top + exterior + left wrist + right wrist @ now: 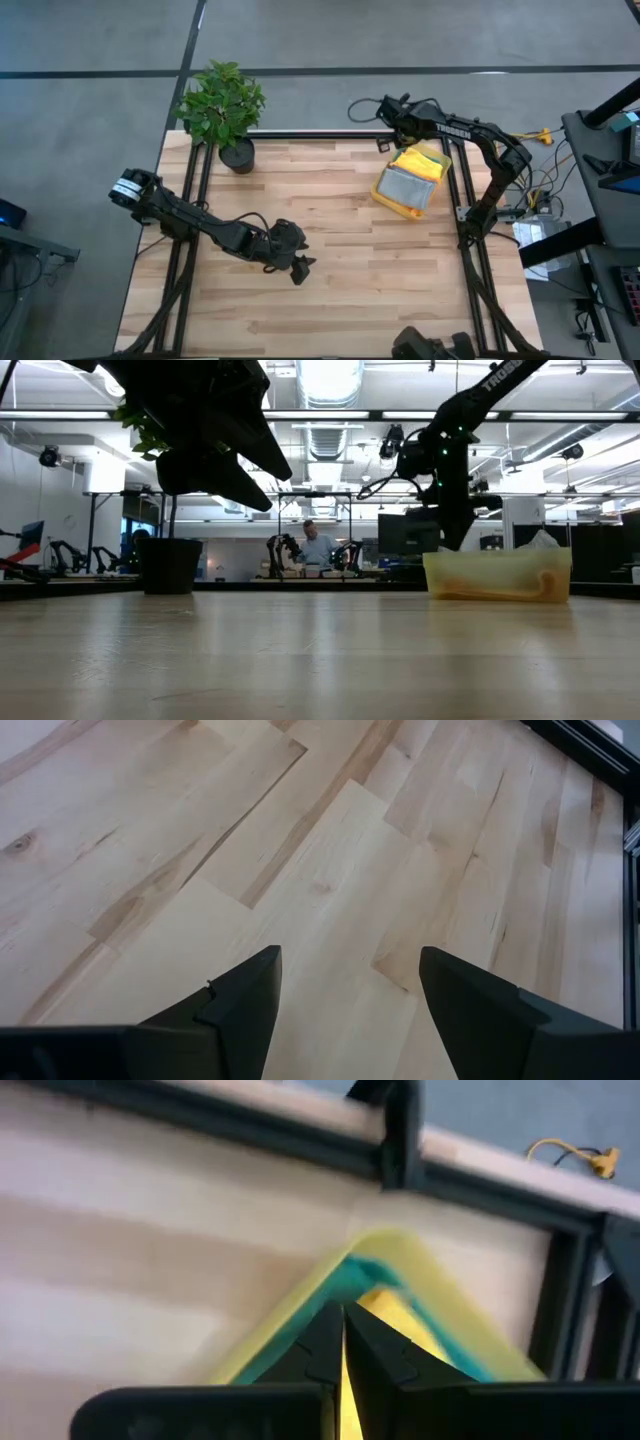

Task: Fold microfiber towels
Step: Adjust the yellow bin

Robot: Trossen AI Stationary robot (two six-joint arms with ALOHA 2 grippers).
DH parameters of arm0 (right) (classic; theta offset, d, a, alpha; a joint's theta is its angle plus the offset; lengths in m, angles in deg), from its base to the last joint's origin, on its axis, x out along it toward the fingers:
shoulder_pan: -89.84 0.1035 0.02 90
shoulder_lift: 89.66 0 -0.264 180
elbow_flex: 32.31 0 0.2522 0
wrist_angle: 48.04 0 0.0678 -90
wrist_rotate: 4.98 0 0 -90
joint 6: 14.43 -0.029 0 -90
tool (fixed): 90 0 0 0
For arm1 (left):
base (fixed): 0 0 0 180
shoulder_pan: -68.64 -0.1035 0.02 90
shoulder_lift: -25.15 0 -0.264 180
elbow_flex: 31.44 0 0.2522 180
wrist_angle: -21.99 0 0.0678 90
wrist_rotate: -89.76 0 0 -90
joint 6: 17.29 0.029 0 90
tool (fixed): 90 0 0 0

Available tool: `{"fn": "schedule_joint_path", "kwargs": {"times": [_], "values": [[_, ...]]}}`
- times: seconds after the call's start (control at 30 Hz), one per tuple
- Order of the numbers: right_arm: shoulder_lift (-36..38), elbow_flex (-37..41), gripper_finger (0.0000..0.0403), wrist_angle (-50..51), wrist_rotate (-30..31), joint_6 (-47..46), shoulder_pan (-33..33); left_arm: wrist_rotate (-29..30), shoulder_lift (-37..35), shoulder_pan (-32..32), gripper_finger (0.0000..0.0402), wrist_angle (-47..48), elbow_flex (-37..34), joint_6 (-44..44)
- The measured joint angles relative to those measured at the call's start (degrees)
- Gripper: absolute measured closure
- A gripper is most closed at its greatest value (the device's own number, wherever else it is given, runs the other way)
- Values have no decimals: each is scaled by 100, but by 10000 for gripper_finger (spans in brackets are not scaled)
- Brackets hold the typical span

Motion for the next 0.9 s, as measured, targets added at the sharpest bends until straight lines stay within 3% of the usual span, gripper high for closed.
{"fn": "schedule_joint_path", "kwargs": {"times": [0.27,0.43,0.9], "values": [[-92,507,394,-818,55,358,-439,17,0,28,175,0,-3,-126],[-433,513,394,-933,-727,557,-676,-4,0,75,175,-12,-3,-279],[-667,461,394,-1856,-1067,1647,-629,-85,0,105,175,-14,5,-758]]}}
